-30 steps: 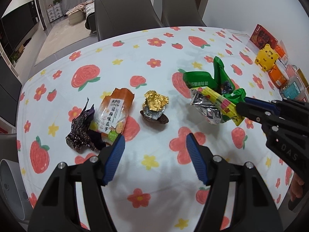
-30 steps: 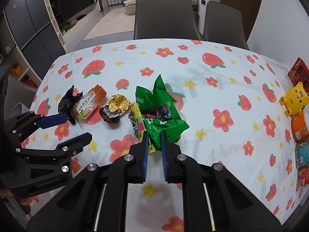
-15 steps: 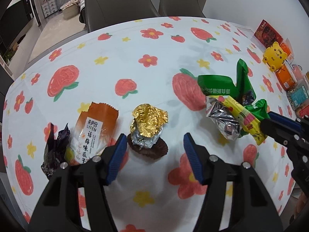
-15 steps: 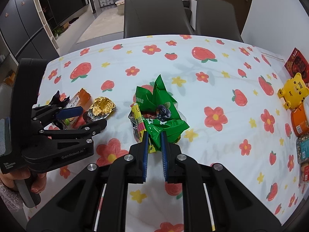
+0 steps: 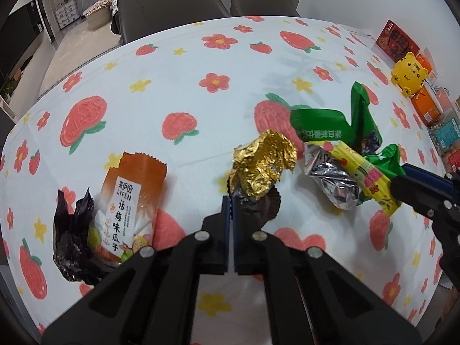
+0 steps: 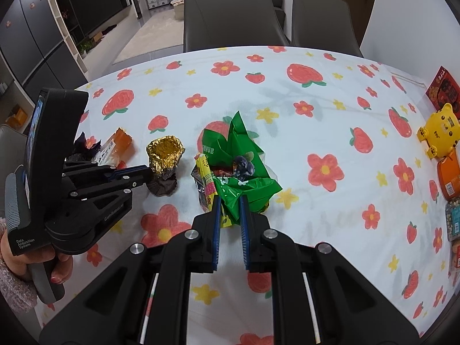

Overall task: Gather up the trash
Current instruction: 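Lift the gold foil candy and green snack bag with both tools toward the bin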

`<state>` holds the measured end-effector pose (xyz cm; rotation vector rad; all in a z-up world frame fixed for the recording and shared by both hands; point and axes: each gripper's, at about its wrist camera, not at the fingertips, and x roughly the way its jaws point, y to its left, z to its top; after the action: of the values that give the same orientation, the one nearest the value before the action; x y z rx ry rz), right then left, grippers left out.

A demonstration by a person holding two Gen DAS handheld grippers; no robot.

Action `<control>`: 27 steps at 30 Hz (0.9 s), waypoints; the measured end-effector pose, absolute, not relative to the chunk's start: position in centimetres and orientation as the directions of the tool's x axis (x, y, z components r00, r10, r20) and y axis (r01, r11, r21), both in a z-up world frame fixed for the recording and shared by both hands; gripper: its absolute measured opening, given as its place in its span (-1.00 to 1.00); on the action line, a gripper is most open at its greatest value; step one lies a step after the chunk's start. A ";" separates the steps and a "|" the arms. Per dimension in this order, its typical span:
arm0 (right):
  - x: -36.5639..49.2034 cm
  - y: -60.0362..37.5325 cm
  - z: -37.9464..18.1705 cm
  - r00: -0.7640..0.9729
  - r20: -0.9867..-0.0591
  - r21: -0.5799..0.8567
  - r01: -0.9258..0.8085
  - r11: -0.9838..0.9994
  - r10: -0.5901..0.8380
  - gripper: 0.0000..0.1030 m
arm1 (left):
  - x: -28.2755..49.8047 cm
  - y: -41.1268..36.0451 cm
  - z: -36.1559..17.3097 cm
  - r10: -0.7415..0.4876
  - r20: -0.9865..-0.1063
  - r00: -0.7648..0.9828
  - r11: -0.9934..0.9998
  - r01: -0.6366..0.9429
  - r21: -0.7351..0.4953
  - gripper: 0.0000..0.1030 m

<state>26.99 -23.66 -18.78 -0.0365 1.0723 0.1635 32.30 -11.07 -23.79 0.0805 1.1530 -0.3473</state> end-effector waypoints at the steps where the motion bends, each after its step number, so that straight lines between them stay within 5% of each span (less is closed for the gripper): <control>1: 26.9 -23.6 -18.7 0.468 -0.876 0.050 -0.152 0.987 0.117 -0.78 | 32.2 -11.0 -23.5 -0.229 -0.903 0.363 0.944 0.308 -0.115 -0.96; 27: 23.4 -23.8 -15.6 0.493 -0.855 0.095 -0.160 0.983 0.163 -0.78 | 27.1 -7.5 -19.8 -0.208 -0.889 0.408 0.961 0.256 -0.107 -0.97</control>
<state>23.42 -23.76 -15.59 0.0032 1.0371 0.1954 27.13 -7.52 -19.79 0.0483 1.1130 -0.2921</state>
